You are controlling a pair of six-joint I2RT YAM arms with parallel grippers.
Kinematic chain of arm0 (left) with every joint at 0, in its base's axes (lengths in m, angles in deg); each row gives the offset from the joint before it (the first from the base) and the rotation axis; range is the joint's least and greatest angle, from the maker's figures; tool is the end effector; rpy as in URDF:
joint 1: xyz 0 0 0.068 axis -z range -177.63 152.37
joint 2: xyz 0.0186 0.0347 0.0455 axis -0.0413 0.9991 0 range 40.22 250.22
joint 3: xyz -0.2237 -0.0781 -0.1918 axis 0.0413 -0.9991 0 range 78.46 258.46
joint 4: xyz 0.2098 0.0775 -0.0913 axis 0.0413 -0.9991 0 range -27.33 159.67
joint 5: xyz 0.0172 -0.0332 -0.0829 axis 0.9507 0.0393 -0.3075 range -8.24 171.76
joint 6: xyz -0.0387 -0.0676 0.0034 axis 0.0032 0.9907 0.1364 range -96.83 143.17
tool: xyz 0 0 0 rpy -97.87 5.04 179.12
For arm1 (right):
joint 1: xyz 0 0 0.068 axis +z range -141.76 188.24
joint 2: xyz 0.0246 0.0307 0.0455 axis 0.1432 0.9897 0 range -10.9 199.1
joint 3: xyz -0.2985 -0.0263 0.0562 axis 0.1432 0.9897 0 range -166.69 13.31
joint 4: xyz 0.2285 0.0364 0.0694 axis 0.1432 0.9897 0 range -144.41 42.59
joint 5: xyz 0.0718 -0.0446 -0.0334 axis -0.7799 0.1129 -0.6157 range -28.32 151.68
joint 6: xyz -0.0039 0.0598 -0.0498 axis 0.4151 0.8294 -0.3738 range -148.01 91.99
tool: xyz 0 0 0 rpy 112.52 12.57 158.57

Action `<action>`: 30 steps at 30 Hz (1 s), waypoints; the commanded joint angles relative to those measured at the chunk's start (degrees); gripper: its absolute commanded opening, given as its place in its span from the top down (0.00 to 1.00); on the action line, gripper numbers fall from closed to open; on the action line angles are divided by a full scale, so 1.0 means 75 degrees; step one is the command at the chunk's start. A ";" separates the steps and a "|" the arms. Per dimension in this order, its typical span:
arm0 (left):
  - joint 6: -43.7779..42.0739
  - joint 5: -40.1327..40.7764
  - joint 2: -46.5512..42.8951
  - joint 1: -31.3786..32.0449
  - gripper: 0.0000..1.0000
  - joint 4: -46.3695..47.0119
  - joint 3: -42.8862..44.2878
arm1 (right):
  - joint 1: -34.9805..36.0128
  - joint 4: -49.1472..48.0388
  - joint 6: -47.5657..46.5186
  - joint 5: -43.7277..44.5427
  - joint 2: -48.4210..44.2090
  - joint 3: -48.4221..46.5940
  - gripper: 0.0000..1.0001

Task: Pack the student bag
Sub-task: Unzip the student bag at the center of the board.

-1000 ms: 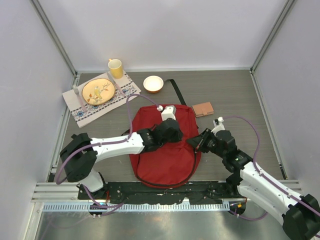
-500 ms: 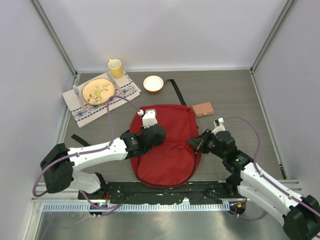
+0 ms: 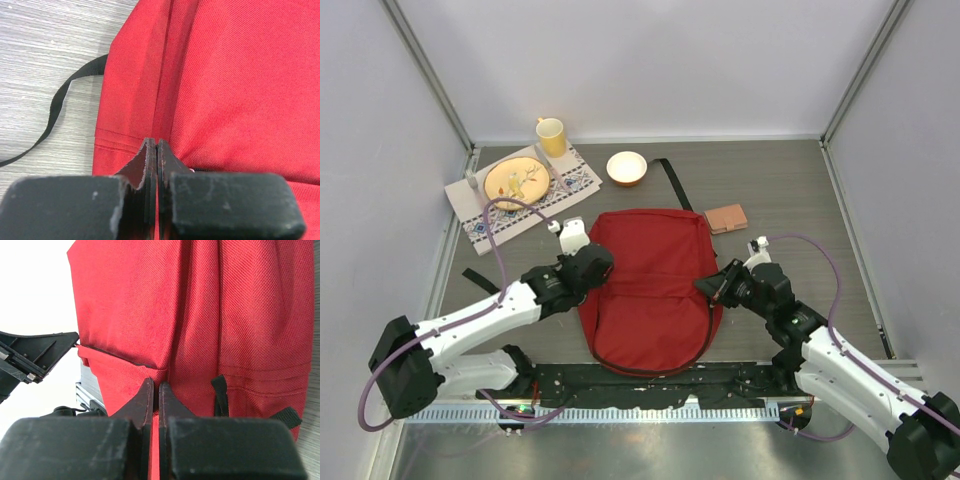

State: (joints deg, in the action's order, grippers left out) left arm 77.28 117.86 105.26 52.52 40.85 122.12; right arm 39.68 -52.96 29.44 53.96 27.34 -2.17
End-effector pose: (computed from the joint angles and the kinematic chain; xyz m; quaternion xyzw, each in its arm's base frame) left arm 0.1626 -0.1336 0.2589 -0.1363 0.8898 -0.0766 0.4287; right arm 0.1180 0.0827 0.2088 0.1529 0.8245 0.4198 0.3472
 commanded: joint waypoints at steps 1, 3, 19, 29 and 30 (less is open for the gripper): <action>-0.0217 0.0368 -0.0374 -0.0230 0.91 -0.0928 -0.0208 | -0.0055 0.0052 -0.0125 0.0374 -0.0094 -0.0033 0.99; -0.0219 0.0110 -0.0491 -0.0230 0.50 -0.0659 -0.0336 | -0.0055 0.0122 -0.0230 0.0409 -0.0118 -0.0091 0.90; 0.0520 0.0543 -0.2553 -0.0230 0.00 -0.1947 -0.0430 | -0.0067 0.2641 -0.1589 0.3500 -0.0178 -0.2069 0.34; 0.0614 0.0191 -0.3292 -0.0218 0.00 -0.1795 -0.0794 | -0.0570 0.3006 -0.2363 0.4687 0.1228 -0.3313 0.23; 0.0614 0.0145 -0.3316 -0.0230 0.00 -0.1748 -0.0805 | -0.0675 0.2971 -0.2375 0.4559 0.1520 -0.3384 0.22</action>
State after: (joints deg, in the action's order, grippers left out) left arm 81.08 119.32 81.52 50.97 27.02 116.87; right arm 37.21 -30.64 14.40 84.67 34.61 -23.20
